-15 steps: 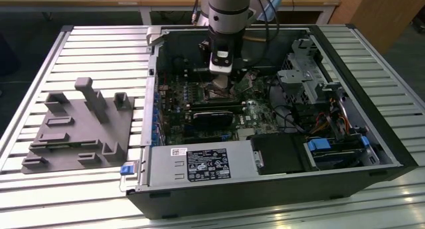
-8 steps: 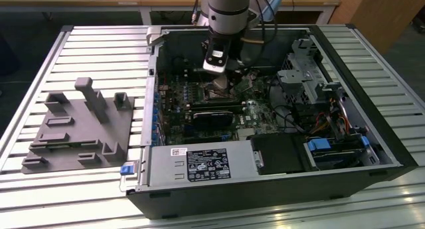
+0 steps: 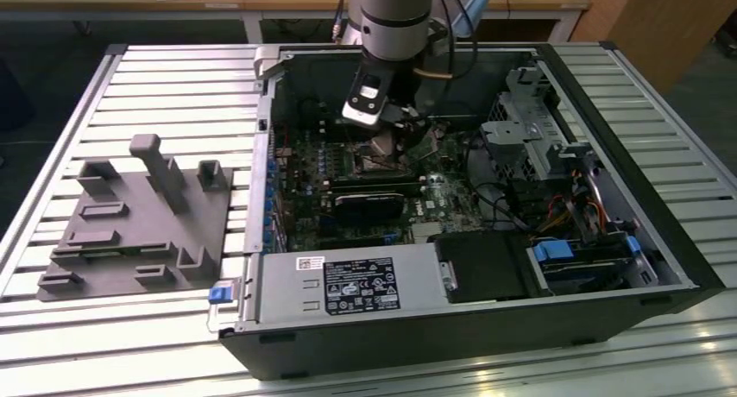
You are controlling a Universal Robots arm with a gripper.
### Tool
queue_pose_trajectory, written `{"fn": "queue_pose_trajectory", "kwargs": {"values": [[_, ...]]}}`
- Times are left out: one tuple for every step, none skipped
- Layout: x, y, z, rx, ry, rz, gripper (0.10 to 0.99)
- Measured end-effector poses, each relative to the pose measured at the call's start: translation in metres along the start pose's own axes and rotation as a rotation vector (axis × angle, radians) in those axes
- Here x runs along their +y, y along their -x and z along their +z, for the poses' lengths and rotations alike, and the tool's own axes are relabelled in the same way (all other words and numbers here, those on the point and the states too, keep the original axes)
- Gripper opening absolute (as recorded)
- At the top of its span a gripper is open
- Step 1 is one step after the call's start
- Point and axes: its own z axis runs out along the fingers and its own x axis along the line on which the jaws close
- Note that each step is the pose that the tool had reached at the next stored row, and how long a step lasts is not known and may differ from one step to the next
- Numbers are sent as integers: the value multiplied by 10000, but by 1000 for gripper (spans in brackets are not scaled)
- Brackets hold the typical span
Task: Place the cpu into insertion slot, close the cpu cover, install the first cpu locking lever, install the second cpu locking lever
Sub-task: 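Place the cpu into insertion slot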
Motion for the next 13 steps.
{"fn": "queue_pose_trajectory", "kwargs": {"values": [[0, 0, 2, -15, 3, 178, 541], [0, 0, 4, -30, 7, 358, 541], [0, 0, 7, -46, 11, 536, 541], [-1, 0, 9, -61, 13, 716, 541], [-1, 0, 11, -77, 17, 906, 541], [-1, 0, 14, -92, 21, 1086, 541], [-1, 0, 17, -107, 24, 1265, 541], [-2, 0, 20, -122, 27, 1443, 541], [-2, 1, 23, -137, 30, 1623, 541], [-2, 0, 26, -152, 34, 1801, 541], [-2, 1, 28, -168, 37, 1982, 541], [-3, 1, 32, -184, 40, 2176, 541], [-3, 1, 34, -200, 44, 2356, 541]]}}
